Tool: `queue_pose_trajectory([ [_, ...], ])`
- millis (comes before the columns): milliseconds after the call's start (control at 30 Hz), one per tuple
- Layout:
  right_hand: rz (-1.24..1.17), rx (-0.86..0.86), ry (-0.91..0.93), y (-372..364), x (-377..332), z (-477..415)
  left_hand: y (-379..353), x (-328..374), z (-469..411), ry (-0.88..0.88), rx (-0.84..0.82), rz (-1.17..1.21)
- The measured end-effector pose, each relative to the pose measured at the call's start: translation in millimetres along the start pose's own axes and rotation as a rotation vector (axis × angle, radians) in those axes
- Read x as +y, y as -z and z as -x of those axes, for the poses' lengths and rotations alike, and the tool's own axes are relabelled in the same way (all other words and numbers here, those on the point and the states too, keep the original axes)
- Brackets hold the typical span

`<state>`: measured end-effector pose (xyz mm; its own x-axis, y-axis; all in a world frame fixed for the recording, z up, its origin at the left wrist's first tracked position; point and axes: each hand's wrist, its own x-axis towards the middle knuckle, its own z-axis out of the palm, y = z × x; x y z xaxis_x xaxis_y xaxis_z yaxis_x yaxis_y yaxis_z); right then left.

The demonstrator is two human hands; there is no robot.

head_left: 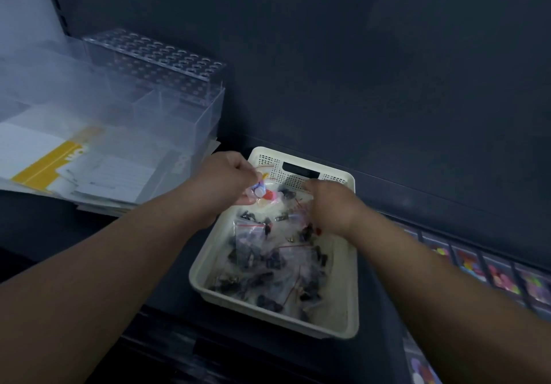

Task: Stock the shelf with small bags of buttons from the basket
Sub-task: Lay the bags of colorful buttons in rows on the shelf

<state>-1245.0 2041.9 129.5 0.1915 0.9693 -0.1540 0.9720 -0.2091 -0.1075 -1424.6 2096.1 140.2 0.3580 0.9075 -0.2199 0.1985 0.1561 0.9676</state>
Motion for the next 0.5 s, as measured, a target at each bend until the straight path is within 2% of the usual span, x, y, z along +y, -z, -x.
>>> queue_pose_trajectory([
  [167, 0.144, -0.231, -0.042, -0.4, -5.5, -25.7, -0.5, -4.2, -0.3, -0.01, 0.025, -0.025],
  [267, 0.059, -0.206, -0.043, -7.7, -4.2, -28.5, -1.3, -6.2, 0.4, -0.036, 0.03, -0.045],
  [400, -0.293, -0.181, -0.043, -5.8, 1.0, -22.5, -1.2, -6.2, 1.7, -0.043, 0.033, -0.046],
  [500, -0.12, -0.204, -0.05, -5.2, 2.1, -19.7, -3.5, -4.4, 2.4, -0.033, 0.023, -0.032],
])
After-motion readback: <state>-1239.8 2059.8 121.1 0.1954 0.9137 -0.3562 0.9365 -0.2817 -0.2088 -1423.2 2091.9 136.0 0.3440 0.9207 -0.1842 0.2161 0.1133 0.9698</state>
